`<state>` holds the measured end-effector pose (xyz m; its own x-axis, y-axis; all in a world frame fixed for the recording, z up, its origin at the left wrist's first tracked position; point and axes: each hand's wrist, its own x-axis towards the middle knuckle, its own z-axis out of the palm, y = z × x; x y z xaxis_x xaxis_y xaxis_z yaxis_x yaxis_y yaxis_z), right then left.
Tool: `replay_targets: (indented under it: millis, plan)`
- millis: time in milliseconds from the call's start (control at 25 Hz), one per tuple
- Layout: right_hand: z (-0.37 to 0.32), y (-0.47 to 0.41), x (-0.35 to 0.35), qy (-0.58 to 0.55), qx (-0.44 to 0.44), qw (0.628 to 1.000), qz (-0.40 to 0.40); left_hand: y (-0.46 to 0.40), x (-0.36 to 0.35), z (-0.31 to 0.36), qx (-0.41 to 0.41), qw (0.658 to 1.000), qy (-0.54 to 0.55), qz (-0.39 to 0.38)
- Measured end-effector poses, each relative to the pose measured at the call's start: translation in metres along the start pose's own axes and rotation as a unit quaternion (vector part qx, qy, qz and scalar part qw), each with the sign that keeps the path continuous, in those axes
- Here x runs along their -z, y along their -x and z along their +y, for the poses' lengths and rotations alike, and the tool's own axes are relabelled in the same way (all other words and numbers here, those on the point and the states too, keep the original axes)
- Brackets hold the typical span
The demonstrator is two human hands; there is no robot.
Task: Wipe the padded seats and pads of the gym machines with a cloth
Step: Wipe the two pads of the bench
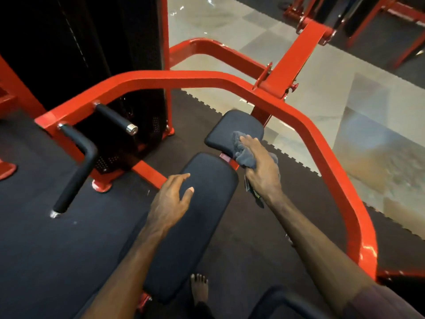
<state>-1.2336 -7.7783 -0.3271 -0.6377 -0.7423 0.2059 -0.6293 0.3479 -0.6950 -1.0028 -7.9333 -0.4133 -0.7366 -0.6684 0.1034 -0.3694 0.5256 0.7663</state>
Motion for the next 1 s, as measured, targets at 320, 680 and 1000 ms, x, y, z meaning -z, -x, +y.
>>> replay_targets:
  millis: [320, 680, 1000]
  plan:
    - [0.121, -0.083, -0.023, 0.423, 0.164, 0.881, -0.134, -0.178, -0.092, 0.004, -0.048, 0.998, -0.014, 0.038]
    - [0.144, -0.134, -0.022, 0.398, 0.153, 0.903, -0.043, -0.213, -0.147, -0.013, -0.031, 0.998, -0.045, 0.028]
    - [0.124, -0.162, -0.045, 0.412, 0.207, 0.885, -0.070, -0.214, -0.152, -0.023, -0.046, 0.995, -0.047, 0.068]
